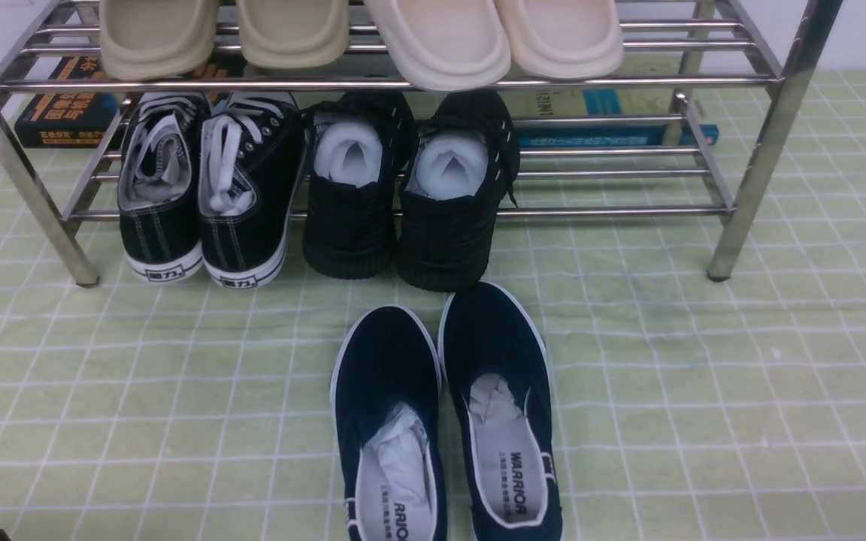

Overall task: Take the shoes off the shelf with your hand from the green coffee tablecloth.
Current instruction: 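Grasp the leftmost shoe on the bottom shelf of the shoe rack with the left gripper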

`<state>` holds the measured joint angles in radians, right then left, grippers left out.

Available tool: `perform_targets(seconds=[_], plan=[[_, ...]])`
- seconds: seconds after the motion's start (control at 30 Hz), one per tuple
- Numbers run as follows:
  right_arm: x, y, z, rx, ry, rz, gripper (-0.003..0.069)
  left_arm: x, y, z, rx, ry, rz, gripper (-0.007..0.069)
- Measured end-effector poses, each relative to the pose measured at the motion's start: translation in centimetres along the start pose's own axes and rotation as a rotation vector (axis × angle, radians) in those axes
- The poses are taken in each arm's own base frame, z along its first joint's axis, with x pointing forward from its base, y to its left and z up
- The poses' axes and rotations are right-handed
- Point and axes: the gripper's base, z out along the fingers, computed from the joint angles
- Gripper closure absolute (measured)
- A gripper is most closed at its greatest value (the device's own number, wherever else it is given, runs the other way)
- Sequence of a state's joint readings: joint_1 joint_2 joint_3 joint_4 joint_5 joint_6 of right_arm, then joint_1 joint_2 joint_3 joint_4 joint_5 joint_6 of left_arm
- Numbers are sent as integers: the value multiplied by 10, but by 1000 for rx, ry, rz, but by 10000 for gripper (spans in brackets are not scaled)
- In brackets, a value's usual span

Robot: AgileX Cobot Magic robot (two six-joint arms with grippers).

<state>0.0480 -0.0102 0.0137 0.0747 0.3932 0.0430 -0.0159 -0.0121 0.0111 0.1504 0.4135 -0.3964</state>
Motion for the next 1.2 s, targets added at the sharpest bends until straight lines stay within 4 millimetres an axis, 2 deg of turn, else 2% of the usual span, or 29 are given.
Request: perform_targets(seconds=[0.47, 0.6, 0.67, 0.73, 0.8, 0.9, 1.03, 1.2], plan=[[0, 0, 0, 0, 0, 0, 454, 0, 0, 0, 4, -3, -20, 383], [0, 0, 0, 0, 0, 0, 452, 0, -4, 0, 50, -2, -218, 383], [0, 0, 0, 0, 0, 0, 447, 1, -10, 0, 111, 33, -522, 383], [0, 0, 0, 0, 0, 0, 443, 2, -13, 0, 142, 61, -721, 383], [0, 0, 0, 0, 0, 0, 442, 2, -15, 0, 158, 76, -830, 383], [0, 0, 0, 0, 0, 0, 438, 2, -16, 0, 170, 73, -891, 383], [0, 0, 0, 0, 0, 0, 432, 0, -15, 0, 174, 44, -884, 383], [0, 0, 0, 0, 0, 0, 424, -16, -17, -5, 217, -40, -860, 427]])
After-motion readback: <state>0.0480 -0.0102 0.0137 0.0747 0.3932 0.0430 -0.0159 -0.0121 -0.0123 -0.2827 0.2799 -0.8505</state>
